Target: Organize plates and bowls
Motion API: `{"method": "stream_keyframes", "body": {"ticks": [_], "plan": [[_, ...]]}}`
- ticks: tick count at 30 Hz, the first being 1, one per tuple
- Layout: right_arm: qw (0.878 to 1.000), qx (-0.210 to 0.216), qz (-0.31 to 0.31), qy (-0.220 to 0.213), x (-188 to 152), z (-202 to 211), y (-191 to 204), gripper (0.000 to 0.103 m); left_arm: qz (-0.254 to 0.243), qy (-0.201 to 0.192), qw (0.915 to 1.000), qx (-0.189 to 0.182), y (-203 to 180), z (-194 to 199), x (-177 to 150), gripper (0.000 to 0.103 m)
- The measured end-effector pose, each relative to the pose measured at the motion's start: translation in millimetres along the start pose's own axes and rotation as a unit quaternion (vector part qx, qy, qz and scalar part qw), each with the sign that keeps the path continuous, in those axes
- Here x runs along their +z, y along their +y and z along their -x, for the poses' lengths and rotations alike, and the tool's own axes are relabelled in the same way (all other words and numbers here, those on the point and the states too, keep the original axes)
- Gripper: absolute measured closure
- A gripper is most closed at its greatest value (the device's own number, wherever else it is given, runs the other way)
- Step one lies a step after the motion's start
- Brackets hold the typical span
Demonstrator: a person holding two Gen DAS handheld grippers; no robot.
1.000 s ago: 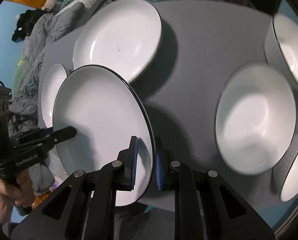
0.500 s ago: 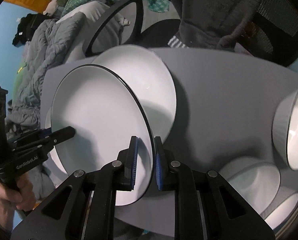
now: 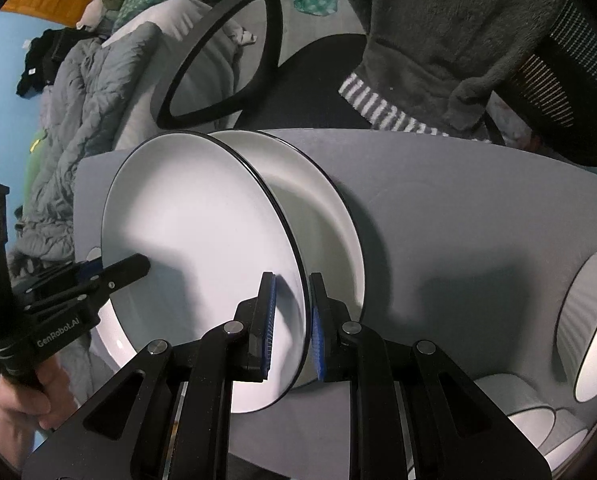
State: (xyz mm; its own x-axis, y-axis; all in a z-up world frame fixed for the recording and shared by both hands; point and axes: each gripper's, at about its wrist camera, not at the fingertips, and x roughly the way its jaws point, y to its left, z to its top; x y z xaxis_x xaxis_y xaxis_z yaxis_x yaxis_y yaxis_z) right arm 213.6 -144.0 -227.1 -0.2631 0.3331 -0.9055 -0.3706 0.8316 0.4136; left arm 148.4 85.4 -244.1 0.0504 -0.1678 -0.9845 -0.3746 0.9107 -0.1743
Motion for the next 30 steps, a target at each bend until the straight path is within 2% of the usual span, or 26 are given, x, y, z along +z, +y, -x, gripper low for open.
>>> {"method": "stream_keyframes", "body": {"ticks": [9, 16, 20, 23, 26, 28, 30], "plan": [[1.0, -0.013, -0.018, 0.003, 5.8, -1.6, -12.1, 0.086, -0.022, 0.014, 0.9997, 0.002, -11.4, -13.0, 6.1, 0.077], [1.0, -0.018, -0.019, 0.013, 9.2, -0.6, -11.9, 0.084, -0.02, 0.016, 0.9997, -0.003, -11.0, -15.5, 8.5, 0.076], [0.999, -0.015, -0.024, 0.027, 11.3, -1.9, -8.7, 0.073, -0.03, 0.015, 0.9993, 0.015, -15.7, -15.2, 7.2, 0.076], [0.999, -0.018, -0.029, 0.036, 14.3, -3.4, -7.9, 0.071, -0.043, 0.014, 0.9983, 0.036, -19.7, -14.3, 5.0, 0.067], [0.998, -0.026, -0.036, 0.047, 16.3, -3.6, -5.6, 0.067, -0.039, 0.012, 0.9986, 0.034, -18.4, -11.7, 2.7, 0.065], [0.997, -0.033, -0.031, 0.055, 16.7, -4.5, -0.6, 0.058, -0.035, 0.012, 0.9987, 0.036, -16.2, -9.8, 1.7, 0.065], [0.997, -0.039, -0.017, 0.066, 16.2, -6.2, 7.2, 0.045, -0.031, 0.012, 0.9988, 0.035, -13.8, -7.1, 0.4, 0.063]]}}
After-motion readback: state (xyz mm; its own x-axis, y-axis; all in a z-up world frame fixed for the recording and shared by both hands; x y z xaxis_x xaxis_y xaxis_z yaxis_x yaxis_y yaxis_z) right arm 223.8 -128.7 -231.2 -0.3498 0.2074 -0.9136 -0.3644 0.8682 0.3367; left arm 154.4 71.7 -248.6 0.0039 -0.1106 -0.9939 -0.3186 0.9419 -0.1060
